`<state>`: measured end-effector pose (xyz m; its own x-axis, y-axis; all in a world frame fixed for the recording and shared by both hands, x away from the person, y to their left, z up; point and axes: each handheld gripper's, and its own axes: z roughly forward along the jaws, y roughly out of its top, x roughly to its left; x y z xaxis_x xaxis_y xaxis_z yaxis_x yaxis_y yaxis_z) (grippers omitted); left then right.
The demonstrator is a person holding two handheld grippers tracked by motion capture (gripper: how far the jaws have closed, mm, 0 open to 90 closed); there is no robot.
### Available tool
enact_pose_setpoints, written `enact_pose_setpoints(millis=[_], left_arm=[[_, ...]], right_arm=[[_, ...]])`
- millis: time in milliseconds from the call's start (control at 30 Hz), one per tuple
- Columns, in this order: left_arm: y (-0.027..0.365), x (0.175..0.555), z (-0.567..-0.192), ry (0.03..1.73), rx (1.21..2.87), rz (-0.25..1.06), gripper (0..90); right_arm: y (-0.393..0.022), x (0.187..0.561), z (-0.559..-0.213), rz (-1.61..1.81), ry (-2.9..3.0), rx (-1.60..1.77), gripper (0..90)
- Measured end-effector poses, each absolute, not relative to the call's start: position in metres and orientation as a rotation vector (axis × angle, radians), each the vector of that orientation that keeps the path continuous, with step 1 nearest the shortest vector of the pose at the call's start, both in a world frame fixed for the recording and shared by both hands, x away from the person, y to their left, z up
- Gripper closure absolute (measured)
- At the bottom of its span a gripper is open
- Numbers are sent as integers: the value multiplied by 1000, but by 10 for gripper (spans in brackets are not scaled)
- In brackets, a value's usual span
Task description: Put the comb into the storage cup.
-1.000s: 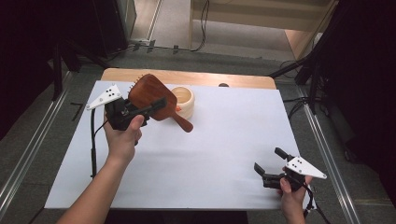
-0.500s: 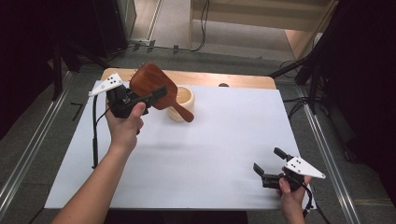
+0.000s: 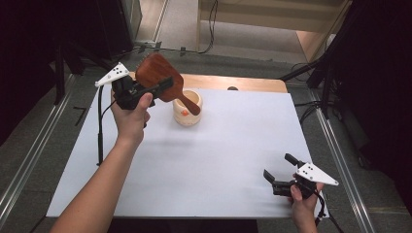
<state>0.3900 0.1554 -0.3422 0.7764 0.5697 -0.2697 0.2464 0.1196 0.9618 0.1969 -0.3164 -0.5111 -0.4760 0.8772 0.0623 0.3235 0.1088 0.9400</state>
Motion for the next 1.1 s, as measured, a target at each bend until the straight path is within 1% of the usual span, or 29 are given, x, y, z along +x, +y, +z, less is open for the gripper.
enact_pose_setpoints(millis=[433,800,900,1100], left_arm=[[162,413,-343,761,1423,304,582],[160,429,-358,826,1435,340,580],[157,430,-361,838,1444,375,580],[151,435,-369,852,1459,376,579]], right_arm=[[-316,197,-511,1363,1869,1166,0],[-316,198,-512,1364,1874,1162,0],[-315,197,-512,1363,1873,1162,0],[-316,197,-512,1369,1865,1165,0]])
